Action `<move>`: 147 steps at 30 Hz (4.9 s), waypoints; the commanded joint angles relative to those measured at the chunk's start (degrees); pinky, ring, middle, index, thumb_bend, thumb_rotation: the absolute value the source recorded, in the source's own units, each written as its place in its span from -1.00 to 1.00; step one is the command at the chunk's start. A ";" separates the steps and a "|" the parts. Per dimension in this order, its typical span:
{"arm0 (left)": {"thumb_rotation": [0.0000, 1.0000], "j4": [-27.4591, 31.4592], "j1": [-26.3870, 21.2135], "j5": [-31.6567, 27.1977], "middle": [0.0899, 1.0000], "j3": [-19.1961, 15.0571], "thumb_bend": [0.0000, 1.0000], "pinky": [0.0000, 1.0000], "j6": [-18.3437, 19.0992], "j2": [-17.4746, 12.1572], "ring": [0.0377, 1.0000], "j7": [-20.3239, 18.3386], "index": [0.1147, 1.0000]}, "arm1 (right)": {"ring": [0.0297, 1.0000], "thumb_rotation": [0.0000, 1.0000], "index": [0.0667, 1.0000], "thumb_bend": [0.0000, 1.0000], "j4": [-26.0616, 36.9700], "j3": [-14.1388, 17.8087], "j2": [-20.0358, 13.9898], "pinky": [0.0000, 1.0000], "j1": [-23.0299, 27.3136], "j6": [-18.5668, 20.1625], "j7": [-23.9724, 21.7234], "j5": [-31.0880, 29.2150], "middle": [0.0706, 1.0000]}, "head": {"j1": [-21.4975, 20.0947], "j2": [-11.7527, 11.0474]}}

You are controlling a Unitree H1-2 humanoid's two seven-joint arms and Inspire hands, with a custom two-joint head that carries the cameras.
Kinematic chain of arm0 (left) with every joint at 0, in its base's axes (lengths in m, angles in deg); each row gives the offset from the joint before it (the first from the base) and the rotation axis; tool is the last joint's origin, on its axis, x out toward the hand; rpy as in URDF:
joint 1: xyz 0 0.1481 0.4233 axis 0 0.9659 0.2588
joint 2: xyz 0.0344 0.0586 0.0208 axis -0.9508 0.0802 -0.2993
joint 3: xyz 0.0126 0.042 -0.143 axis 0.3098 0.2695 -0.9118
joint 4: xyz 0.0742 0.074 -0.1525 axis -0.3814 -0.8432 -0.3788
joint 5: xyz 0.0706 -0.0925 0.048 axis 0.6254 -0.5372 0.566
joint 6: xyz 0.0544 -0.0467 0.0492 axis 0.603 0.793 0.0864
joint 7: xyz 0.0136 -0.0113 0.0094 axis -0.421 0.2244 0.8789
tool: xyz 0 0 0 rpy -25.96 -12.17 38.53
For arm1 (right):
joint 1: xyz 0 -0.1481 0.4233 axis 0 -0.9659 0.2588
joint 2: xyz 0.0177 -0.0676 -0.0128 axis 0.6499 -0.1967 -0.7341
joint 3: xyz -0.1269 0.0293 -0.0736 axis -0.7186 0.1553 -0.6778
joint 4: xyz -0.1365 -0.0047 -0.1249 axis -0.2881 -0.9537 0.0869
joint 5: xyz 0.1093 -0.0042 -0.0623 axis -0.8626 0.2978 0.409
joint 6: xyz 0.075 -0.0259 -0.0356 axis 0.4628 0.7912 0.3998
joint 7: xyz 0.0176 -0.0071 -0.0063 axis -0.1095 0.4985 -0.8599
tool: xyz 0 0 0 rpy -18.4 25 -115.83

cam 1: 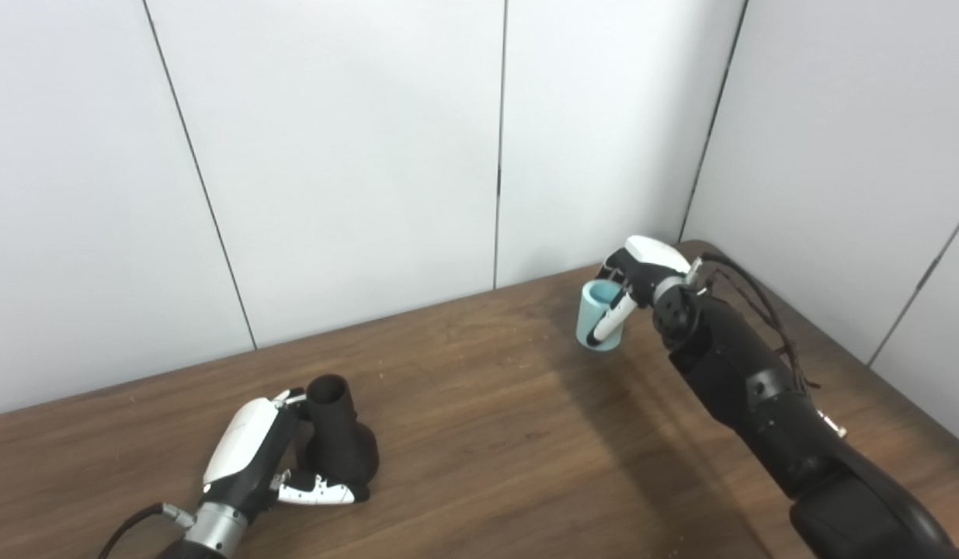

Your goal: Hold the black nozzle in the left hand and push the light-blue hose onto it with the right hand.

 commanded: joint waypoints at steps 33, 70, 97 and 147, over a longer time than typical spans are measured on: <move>-1.00 0.85 3.38 2.75 -0.15 2.31 0.05 0.83 6.64 0.79 0.15 -5.08 -0.15 | -0.11 -1.00 -0.14 0.04 35.20 -3.17 6.59 -0.20 9.83 1.97 -20.95 0.97 -0.10 | 11.48 2.99; -1.00 6.16 3.10 3.67 -0.19 3.62 0.05 0.76 14.08 3.95 0.15 -7.09 -0.14 | -0.19 -1.00 -0.05 0.04 41.28 -9.95 13.13 -0.32 9.97 1.85 -26.12 -4.22 -0.10 | 24.00 7.75; -1.00 8.89 4.46 4.21 -0.17 4.24 0.05 0.75 15.47 3.35 0.14 -7.31 -0.14 | -0.16 -1.00 -0.10 0.04 35.02 -11.48 13.89 -0.26 9.35 -0.82 -24.35 -4.63 -0.09 | 24.99 8.64; -1.00 8.53 3.88 3.95 -0.17 4.04 0.05 0.75 15.61 3.00 0.15 -7.64 -0.14 | -0.20 -1.00 -0.05 0.04 34.64 -10.81 10.89 -0.33 11.43 -2.69 -23.38 -3.95 -0.09 | 24.38 10.02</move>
